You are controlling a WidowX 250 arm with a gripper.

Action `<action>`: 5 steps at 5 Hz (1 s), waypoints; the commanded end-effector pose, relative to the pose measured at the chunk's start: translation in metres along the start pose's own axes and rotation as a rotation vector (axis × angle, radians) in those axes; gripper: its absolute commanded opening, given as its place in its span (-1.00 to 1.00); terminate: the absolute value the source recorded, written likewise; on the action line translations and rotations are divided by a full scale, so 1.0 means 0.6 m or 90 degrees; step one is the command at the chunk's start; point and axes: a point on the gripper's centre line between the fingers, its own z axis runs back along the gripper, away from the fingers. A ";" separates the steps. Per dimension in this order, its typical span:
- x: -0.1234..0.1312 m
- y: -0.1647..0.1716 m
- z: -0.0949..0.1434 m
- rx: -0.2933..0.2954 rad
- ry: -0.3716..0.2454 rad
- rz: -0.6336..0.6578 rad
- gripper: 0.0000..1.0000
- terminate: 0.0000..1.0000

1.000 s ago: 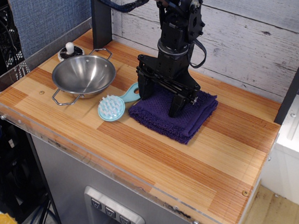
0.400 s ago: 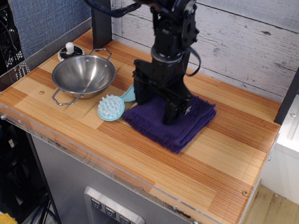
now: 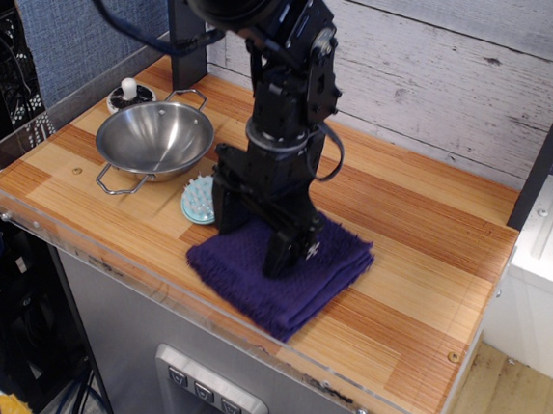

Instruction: Move the purple cloth to the front edge of the table.

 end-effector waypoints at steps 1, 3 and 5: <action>-0.049 0.005 -0.002 -0.001 0.029 0.042 1.00 -1.00; -0.030 0.011 0.049 -0.003 -0.037 0.088 1.00 -1.00; 0.003 0.036 0.204 -0.076 -0.197 0.132 1.00 -1.00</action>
